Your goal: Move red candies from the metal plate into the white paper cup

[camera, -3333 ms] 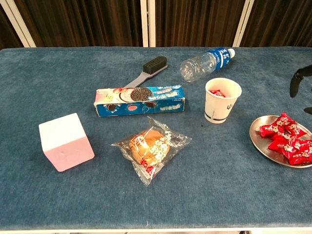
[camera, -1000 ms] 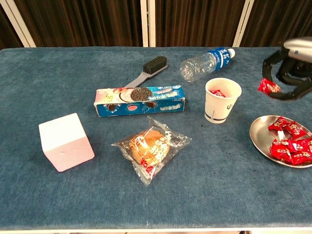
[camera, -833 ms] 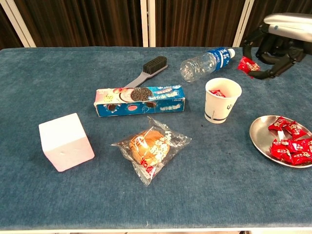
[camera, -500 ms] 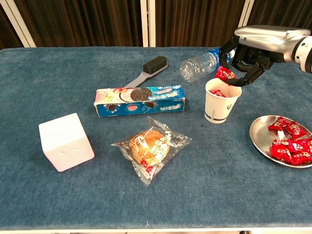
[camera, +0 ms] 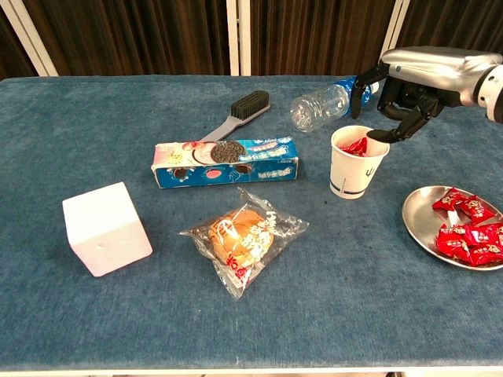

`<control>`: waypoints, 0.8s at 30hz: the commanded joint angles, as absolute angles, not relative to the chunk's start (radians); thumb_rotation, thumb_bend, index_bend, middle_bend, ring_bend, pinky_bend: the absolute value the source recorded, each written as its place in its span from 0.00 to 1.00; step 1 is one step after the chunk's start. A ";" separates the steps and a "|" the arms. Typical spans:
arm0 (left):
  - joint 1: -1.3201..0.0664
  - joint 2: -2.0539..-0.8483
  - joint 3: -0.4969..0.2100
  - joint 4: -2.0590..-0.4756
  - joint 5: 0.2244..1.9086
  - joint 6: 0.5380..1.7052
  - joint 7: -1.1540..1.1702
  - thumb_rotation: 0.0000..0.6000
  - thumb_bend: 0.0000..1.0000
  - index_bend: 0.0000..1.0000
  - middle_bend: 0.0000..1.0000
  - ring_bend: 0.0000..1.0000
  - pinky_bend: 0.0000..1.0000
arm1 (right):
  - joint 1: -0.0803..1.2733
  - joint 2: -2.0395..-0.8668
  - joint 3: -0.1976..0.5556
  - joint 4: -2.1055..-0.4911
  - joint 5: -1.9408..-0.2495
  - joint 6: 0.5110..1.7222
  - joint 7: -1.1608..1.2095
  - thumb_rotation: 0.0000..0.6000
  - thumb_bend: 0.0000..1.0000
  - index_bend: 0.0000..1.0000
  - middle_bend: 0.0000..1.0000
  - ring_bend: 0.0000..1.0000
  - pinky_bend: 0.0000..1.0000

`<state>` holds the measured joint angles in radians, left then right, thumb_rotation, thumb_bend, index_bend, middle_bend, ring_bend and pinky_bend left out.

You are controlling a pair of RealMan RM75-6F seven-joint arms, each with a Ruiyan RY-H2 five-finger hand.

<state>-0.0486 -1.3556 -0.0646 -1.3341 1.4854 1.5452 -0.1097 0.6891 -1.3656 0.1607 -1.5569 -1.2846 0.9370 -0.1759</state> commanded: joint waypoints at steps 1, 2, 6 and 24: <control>-0.048 -1.355 -0.065 -1.335 1.485 1.546 -0.109 1.00 0.02 0.09 0.09 0.00 0.00 | 0.642 -1.317 0.135 -1.585 -1.327 1.002 -0.163 1.00 0.50 0.48 0.94 1.00 1.00; -0.048 -1.354 -0.066 -1.335 1.485 1.547 -0.110 1.00 0.02 0.09 0.09 0.00 0.00 | 0.618 -1.294 0.119 -1.597 -1.345 1.032 -0.164 1.00 0.50 0.49 0.94 1.00 1.00; -0.050 -1.352 -0.066 -1.337 1.487 1.548 -0.109 1.00 0.02 0.09 0.09 0.00 0.00 | 0.545 -1.225 0.061 -1.624 -1.383 1.100 -0.170 1.00 0.50 0.52 0.94 1.00 1.00; -0.042 -1.349 -0.060 -1.356 1.499 1.568 -0.098 1.00 0.02 0.09 0.09 0.00 0.00 | 0.519 -1.298 -0.009 -1.478 -1.374 1.002 -0.270 1.00 0.46 0.52 0.94 1.00 1.00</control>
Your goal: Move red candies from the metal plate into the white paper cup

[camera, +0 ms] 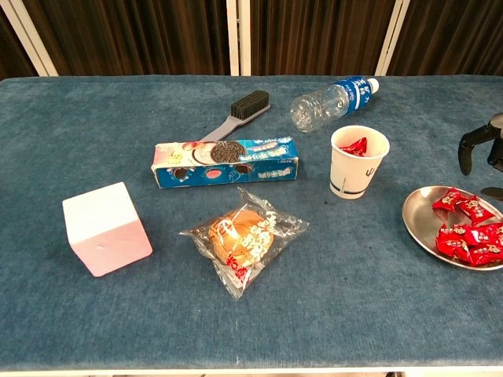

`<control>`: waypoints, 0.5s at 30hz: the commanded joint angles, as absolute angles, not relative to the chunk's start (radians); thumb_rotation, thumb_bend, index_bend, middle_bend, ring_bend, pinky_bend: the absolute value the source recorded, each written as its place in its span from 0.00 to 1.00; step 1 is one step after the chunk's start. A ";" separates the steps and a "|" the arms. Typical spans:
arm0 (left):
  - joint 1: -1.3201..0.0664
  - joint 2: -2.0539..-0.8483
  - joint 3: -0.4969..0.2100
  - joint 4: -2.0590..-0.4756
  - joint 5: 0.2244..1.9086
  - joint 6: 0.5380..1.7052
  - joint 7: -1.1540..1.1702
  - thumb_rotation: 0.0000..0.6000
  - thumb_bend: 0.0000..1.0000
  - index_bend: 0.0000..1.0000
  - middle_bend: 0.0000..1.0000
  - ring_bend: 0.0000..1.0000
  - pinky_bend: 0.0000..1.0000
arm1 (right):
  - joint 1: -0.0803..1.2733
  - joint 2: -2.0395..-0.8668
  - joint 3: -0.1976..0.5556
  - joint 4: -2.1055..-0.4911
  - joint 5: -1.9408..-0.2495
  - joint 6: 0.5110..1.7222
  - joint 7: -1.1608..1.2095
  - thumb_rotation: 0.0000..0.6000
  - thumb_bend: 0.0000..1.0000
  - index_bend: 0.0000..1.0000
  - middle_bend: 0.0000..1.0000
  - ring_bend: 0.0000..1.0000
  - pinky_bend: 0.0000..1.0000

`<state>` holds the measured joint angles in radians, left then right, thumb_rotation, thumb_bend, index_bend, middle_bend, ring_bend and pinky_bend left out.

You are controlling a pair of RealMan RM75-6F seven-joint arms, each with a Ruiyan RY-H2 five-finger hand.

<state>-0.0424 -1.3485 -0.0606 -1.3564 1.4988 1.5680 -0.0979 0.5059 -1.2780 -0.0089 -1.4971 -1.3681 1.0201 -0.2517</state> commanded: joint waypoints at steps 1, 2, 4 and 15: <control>-0.041 -1.349 -0.060 -1.356 1.498 1.568 -0.098 1.00 0.02 0.09 0.09 0.00 0.00 | 0.525 -1.307 -0.009 -1.468 -1.377 0.994 -0.279 1.00 0.46 0.52 0.94 1.00 1.00; -0.041 -1.349 -0.060 -1.356 1.498 1.568 -0.099 1.00 0.02 0.09 0.09 0.00 0.00 | 0.528 -1.314 -0.008 -1.463 -1.378 0.989 -0.285 1.00 0.46 0.52 0.94 1.00 1.00; -0.039 -1.349 -0.060 -1.354 1.496 1.570 -0.099 1.00 0.02 0.09 0.09 0.00 0.00 | 0.534 -1.323 -0.007 -1.456 -1.378 0.979 -0.294 1.00 0.46 0.52 0.94 1.00 1.00; -0.036 -1.352 -0.061 -1.346 1.492 1.570 -0.107 1.00 0.02 0.09 0.09 0.00 0.00 | 0.554 -1.356 0.001 -1.411 -1.352 0.928 -0.322 1.00 0.46 0.52 0.94 1.00 1.00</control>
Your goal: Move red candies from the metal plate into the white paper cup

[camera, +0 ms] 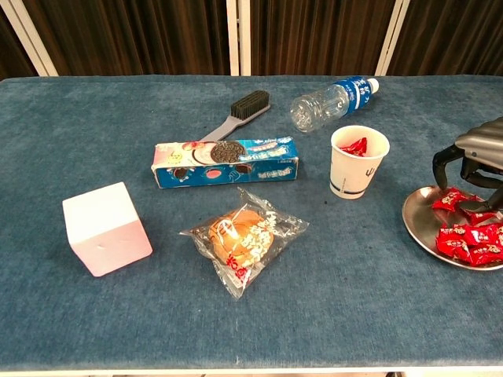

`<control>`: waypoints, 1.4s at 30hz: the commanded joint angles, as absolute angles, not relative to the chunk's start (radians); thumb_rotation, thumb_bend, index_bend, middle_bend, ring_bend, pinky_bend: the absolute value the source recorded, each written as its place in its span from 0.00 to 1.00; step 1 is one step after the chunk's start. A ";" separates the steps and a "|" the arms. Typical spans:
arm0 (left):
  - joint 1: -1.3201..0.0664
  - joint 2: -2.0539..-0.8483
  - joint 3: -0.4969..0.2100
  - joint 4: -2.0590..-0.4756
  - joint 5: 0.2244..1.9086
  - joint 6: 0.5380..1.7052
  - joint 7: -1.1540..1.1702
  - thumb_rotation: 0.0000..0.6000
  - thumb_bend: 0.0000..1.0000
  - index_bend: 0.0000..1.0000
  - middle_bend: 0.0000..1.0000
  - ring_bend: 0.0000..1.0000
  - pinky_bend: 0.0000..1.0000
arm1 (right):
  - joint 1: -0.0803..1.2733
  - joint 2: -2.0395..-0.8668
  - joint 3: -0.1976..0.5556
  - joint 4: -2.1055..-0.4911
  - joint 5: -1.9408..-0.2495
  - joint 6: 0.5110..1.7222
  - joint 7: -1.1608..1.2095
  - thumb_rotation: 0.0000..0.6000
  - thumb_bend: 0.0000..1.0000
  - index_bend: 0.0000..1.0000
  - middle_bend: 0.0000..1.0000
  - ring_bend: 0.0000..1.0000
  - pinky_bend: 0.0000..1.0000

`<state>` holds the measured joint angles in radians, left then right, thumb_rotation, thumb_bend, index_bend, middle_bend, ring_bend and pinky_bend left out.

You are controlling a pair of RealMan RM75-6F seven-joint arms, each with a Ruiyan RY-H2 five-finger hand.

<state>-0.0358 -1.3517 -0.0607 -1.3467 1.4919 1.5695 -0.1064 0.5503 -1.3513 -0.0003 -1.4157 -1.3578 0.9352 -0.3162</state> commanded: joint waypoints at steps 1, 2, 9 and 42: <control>-0.035 -1.352 -0.061 -1.346 1.492 1.570 -0.107 1.00 0.02 0.09 0.09 0.00 0.00 | 0.556 -1.357 0.002 -1.409 -1.348 0.922 -0.327 1.00 0.46 0.53 0.94 1.00 1.00; -0.034 -1.352 -0.061 -1.345 1.491 1.570 -0.108 1.00 0.02 0.09 0.09 0.00 0.00 | 0.559 -1.360 0.002 -1.405 -1.344 0.915 -0.332 1.00 0.46 0.54 0.94 1.00 1.00; -0.034 -1.354 -0.063 -1.341 1.492 1.573 -0.112 1.00 0.02 0.09 0.09 0.00 0.00 | 0.568 -1.363 0.015 -1.410 -1.333 0.903 -0.312 1.00 0.51 0.68 0.94 1.00 1.00; -0.035 -1.359 -0.065 -1.322 1.484 1.564 -0.123 1.00 0.02 0.09 0.09 0.00 0.00 | 0.716 -1.419 0.170 -1.496 -1.272 0.903 -0.248 1.00 0.51 0.47 0.94 1.00 1.00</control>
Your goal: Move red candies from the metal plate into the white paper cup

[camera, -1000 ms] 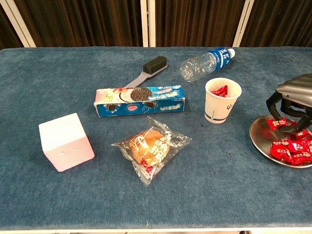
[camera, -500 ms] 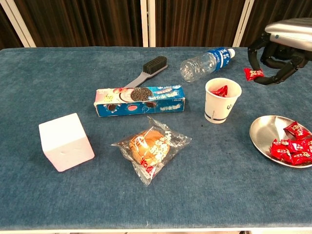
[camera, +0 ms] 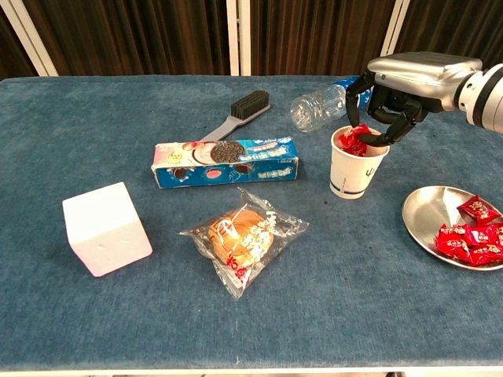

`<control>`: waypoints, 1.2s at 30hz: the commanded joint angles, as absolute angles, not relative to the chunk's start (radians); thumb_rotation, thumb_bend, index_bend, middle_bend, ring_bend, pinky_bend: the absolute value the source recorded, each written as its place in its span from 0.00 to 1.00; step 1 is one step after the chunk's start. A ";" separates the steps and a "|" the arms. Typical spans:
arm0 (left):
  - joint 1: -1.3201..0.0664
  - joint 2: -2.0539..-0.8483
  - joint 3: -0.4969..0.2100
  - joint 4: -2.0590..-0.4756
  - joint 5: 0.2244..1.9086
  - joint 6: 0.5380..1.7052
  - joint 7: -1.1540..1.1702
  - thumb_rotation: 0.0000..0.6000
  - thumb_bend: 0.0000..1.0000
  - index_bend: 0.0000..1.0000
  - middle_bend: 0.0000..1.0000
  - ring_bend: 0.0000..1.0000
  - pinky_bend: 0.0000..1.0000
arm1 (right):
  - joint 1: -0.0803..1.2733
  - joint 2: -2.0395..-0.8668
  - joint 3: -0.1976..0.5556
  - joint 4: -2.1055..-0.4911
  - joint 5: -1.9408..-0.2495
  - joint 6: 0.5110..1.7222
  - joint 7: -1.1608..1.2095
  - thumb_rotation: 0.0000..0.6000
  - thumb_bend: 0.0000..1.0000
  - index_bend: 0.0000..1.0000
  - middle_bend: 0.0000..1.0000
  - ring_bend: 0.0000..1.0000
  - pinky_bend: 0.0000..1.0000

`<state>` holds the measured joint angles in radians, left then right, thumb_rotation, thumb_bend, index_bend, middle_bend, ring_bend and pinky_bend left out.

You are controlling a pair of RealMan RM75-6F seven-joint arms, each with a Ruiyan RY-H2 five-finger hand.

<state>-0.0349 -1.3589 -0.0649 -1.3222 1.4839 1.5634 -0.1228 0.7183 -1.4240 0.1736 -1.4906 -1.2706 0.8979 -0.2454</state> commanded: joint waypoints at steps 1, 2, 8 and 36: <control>-0.034 -1.360 -0.065 -1.320 1.483 1.563 -0.125 1.00 0.02 0.09 0.09 0.00 0.00 | 0.708 -1.406 0.165 -1.508 -1.276 0.914 -0.248 1.00 0.50 0.45 0.94 1.00 1.00; -0.033 -1.361 -0.065 -1.319 1.482 1.563 -0.125 1.00 0.02 0.09 0.09 0.00 0.00 | 0.700 -1.395 0.160 -1.519 -1.282 0.926 -0.248 1.00 0.50 0.42 0.94 1.00 1.00; -0.034 -1.364 -0.065 -1.315 1.487 1.567 -0.128 1.00 0.02 0.09 0.09 0.00 0.00 | 0.596 -1.295 0.104 -1.653 -1.344 1.064 -0.235 1.00 0.50 0.43 0.94 1.00 1.00; -0.035 -1.375 -0.060 -1.296 1.498 1.572 -0.145 1.00 0.02 0.09 0.09 0.00 0.00 | 0.419 -1.335 -0.034 -1.640 -1.283 1.083 -0.323 1.00 0.42 0.51 0.94 1.00 1.00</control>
